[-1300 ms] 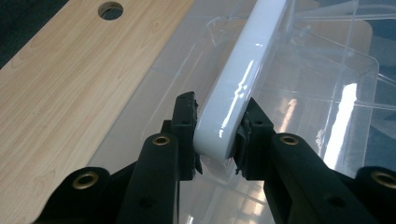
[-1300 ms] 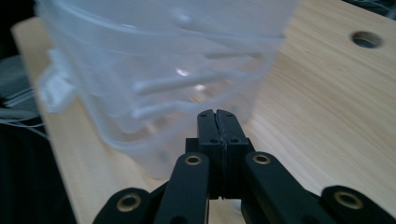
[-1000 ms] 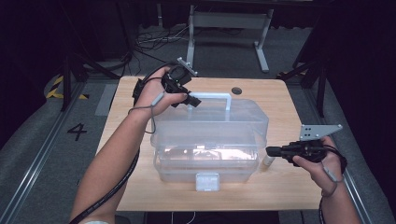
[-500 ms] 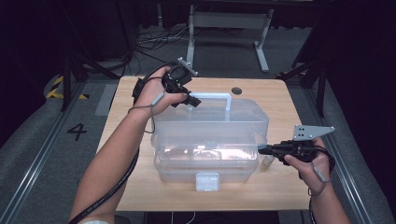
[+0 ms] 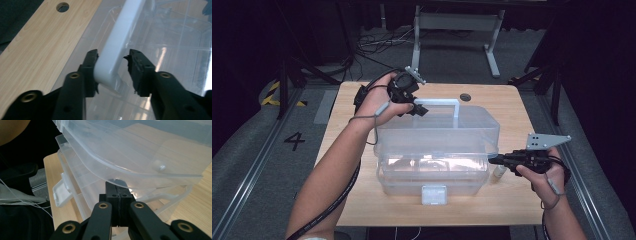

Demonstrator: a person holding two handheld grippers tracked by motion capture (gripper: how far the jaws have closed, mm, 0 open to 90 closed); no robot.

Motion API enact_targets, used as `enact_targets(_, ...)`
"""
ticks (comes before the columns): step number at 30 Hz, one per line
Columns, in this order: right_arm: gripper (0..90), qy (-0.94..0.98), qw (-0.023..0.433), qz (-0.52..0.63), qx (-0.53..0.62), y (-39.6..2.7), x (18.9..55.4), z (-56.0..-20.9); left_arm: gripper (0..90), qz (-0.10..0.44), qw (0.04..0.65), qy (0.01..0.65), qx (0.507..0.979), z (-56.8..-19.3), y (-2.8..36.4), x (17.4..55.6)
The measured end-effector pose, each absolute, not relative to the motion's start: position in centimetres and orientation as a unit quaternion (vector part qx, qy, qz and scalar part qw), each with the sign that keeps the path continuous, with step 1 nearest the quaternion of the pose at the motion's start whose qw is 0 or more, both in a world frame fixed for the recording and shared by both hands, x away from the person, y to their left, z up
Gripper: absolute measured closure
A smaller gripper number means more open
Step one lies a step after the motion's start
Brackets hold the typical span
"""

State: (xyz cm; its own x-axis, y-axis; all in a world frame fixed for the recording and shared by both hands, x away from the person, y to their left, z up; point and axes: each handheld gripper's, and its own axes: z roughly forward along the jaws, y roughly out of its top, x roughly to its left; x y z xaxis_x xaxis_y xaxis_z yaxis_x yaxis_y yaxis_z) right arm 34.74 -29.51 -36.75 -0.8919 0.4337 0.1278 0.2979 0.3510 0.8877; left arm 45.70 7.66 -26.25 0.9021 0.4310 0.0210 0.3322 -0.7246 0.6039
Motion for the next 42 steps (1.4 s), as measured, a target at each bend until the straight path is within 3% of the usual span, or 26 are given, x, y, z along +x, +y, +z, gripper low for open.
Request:
enact_targets(3, 90.0, 0.823, 0.067, 0.519, 0.221, -29.4, 34.7, -36.7, 56.3, 0.072, 0.320, 0.210, 0.921, -26.2, 7.8, 45.8)
enact_targets(4, 90.0, 0.824, 0.067, 0.517, 0.220, -29.3, 34.7, -36.7, 43.1, 0.086, 0.327, 0.217, 0.916, -26.0, 8.0, 45.8)
enact_targets(5, 90.0, 0.825, 0.065, 0.516, 0.219, -29.2, 34.7, -36.7, 39.6, 0.085, 0.340, 0.223, 0.910, -25.5, 8.4, 45.7)
enact_targets(15, 90.0, 0.825, 0.065, 0.519, 0.216, -29.0, 34.9, -36.5, 42.3, 0.095, 0.382, 0.224, 0.892, -23.4, 9.9, 44.3)
enact_targets(26, 90.0, 0.817, 0.078, 0.528, 0.219, -29.0, 35.4, -36.1, 54.2, 0.099, 0.407, 0.223, 0.880, -22.4, 11.6, 42.2)
enact_targets(29, 90.0, 0.816, 0.081, 0.528, 0.221, -28.9, 35.6, -36.1, 60.1, 0.096, 0.414, 0.222, 0.878, -22.2, 11.8, 41.5)
enact_targets(36, 90.0, 0.809, 0.086, 0.534, 0.228, -28.8, 36.1, -36.1, 86.1, 0.093, 0.413, 0.208, 0.882, -21.6, 12.3, 39.1)
enact_targets(42, 90.0, 0.805, 0.092, 0.538, 0.235, -28.8, 36.5, -36.1, 89.7, 0.092, 0.411, 0.189, 0.887, -21.7, 12.2, 37.0)
